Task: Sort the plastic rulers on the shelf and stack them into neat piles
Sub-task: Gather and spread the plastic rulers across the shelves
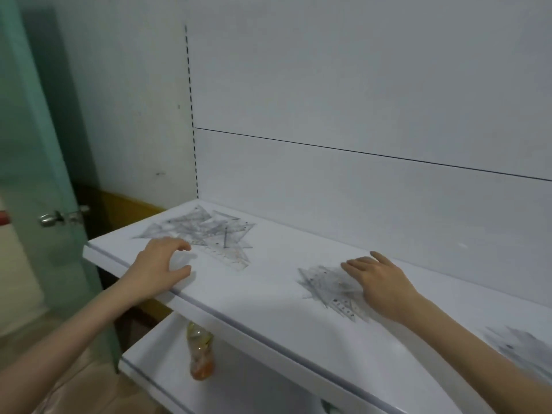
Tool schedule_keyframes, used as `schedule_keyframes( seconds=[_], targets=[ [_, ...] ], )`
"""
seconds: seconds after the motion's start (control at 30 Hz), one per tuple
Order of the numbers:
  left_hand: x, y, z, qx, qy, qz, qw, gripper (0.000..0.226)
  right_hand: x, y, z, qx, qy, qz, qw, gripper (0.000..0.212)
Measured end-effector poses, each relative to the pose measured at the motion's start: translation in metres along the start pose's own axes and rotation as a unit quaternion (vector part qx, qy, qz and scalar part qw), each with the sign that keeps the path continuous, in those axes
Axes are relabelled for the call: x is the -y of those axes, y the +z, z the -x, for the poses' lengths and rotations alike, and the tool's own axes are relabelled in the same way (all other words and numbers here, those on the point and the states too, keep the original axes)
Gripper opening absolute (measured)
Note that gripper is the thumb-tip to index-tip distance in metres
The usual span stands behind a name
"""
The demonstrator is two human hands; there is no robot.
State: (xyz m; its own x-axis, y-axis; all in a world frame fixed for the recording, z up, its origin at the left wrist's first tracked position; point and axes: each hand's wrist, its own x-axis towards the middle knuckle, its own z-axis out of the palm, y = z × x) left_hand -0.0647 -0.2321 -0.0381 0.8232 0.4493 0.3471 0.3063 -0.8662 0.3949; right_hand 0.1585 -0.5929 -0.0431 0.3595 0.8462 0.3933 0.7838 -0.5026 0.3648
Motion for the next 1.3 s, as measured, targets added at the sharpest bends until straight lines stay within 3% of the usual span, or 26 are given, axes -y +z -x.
schedule_keyframes(
  seconds=[0.07,0.2,0.4,0.53,0.67,0.77,0.87,1.0,1.13,1.3],
  targets=[
    [0.021,-0.007,-0.018,-0.006,0.007,-0.007,1.000,0.033,0.010,-0.014,-0.024,-0.020,0.024,-0.007,0.999,0.060],
    [0.055,-0.009,-0.046,0.011,0.025,-0.032,0.999,0.028,0.056,-0.025,-0.086,-0.028,0.025,-0.077,0.996,0.050],
    [0.131,-0.021,-0.075,0.025,-0.002,-0.077,0.997,0.053,0.138,0.004,-0.194,0.137,0.082,-0.182,0.970,0.035],
    [0.169,-0.012,-0.097,0.085,-0.017,-0.047,0.995,0.076,0.179,0.018,-0.248,0.191,0.107,-0.242,0.945,0.047],
    [0.184,0.001,-0.124,0.134,0.002,-0.049,0.990,0.082,0.202,0.028,-0.288,0.214,0.067,-0.249,0.942,0.084],
    [0.186,0.005,-0.135,0.138,0.033,-0.055,0.988,0.069,0.210,0.039,-0.306,0.227,0.051,-0.235,0.944,0.076],
    [0.186,0.002,-0.138,0.113,0.066,-0.029,0.991,0.056,0.213,0.045,-0.310,0.182,0.054,-0.257,0.948,0.050],
    [0.179,-0.007,-0.136,0.110,0.103,-0.057,0.987,0.040,0.216,0.044,-0.305,0.095,-0.009,-0.185,0.978,0.035],
    [0.174,-0.010,-0.130,0.111,0.112,-0.041,0.987,0.039,0.221,0.044,-0.297,0.018,-0.049,-0.155,0.987,0.029],
    [0.167,-0.013,-0.126,0.079,0.101,0.054,0.990,0.048,0.225,0.030,-0.292,0.037,0.024,-0.189,0.981,0.016]
  ],
)
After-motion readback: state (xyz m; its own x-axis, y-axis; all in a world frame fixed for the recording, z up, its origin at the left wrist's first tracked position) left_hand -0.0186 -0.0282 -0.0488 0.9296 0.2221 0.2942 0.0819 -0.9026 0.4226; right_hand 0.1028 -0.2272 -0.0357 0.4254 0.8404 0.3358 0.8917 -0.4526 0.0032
